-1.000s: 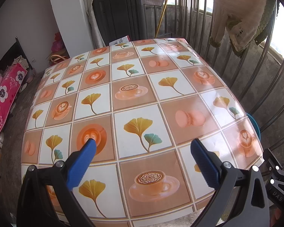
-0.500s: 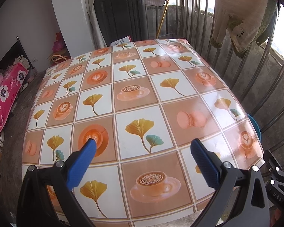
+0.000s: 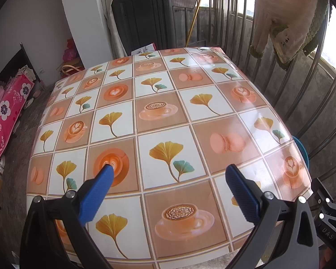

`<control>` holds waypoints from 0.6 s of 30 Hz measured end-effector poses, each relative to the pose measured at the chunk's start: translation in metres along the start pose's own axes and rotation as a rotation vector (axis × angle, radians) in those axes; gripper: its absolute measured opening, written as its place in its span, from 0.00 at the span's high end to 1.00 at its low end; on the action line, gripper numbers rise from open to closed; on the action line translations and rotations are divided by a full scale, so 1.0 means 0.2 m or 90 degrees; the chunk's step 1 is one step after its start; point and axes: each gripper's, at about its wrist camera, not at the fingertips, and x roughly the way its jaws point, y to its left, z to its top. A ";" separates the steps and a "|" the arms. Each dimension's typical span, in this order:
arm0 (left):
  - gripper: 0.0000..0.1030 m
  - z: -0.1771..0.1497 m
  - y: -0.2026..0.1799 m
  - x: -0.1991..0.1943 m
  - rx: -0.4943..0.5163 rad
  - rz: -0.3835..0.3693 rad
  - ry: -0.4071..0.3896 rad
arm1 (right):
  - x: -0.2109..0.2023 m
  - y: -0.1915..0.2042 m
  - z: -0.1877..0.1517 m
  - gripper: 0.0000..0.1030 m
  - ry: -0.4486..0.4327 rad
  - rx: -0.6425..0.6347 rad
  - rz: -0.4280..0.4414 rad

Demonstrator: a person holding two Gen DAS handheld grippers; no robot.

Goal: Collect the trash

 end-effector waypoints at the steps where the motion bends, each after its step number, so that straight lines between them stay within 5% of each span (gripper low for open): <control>1: 0.05 0.00 0.00 0.00 0.000 -0.001 0.000 | 0.00 0.00 0.00 0.07 0.001 0.000 0.000; 18: 0.05 0.00 -0.01 -0.01 0.000 0.001 0.002 | 0.00 0.00 0.00 0.07 0.001 0.000 0.000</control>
